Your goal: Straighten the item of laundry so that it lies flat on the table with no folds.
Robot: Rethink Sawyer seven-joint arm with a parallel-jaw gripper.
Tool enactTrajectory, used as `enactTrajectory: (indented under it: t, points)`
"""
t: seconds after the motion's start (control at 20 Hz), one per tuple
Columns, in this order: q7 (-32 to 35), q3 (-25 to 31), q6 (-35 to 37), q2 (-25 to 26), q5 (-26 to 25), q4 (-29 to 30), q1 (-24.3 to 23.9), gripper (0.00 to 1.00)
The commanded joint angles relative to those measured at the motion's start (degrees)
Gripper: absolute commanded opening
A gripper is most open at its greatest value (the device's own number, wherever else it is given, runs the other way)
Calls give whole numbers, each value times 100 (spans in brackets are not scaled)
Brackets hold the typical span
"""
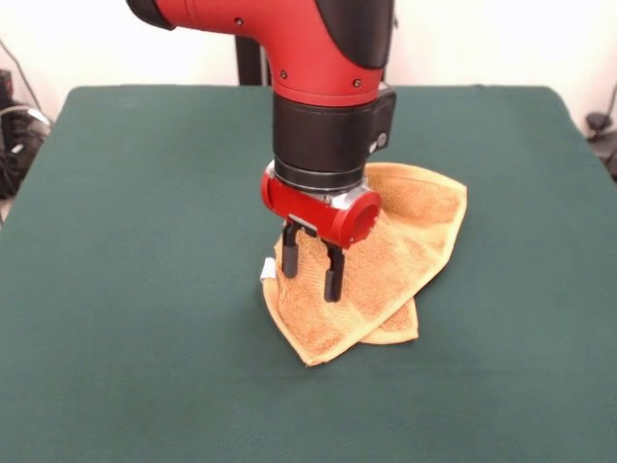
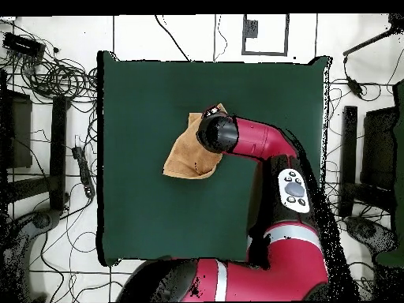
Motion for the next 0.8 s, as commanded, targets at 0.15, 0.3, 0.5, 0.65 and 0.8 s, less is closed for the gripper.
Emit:
enactTrajectory:
  t: [0.15,0.3,0.5,0.65,0.8]
  points:
    - [-204,509,1125,-32,-39,411,116,100]
    - [-276,378,1623,-10,-97,247,219,100]
    - [-339,373,2005,3,-138,141,230,100]
    - [-335,389,2038,-38,-180,167,227,100]
    - [-373,441,1863,-100,-229,244,186,100]
